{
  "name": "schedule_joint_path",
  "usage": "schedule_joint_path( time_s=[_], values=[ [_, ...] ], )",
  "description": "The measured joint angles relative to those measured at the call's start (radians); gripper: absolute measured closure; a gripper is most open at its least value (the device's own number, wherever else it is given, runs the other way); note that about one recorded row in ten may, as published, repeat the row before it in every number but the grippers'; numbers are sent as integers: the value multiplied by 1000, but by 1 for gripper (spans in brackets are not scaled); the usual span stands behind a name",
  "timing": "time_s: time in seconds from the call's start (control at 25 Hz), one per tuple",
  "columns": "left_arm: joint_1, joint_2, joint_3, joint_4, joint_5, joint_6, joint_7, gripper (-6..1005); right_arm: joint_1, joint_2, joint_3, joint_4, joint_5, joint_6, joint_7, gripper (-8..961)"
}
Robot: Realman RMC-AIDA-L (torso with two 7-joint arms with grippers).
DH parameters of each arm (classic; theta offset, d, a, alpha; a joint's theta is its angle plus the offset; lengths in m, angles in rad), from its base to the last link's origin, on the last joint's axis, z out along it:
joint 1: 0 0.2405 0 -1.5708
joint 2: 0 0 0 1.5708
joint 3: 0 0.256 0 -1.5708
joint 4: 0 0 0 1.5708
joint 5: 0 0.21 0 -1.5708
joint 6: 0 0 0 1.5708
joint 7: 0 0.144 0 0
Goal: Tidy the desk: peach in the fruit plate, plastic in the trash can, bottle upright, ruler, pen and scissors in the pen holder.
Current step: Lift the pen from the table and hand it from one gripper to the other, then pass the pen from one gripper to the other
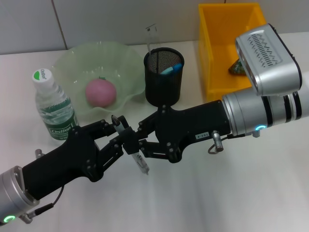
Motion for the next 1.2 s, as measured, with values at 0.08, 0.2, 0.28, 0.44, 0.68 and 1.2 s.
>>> schedule_joint_path(
  time_s=[0.08,0.2,0.28,0.44,0.68,1.2],
  values=[
    [-6,0,-2,-11,-2,0,7,710,2,0,0,0,0,-2,0,823],
    [-8,0,-1,-12,-4,0,7,726,3,-1,2,0,0,-2,-1,823],
    [-10,0,-1,-12,-4,-1,7,741,4,-1,2,0,0,-2,-1,823],
    [-10,0,-3,-12,-4,-1,7,771,6,-1,3,0,0,-2,-3,823],
    [-17,0,-5,-17,-4,-2,8,812,7,-2,6,0,0,-2,1,822],
    [-14,0,-10,-27,-23,2,-1,853,6,-3,8,1,0,2,21,793]
  ],
)
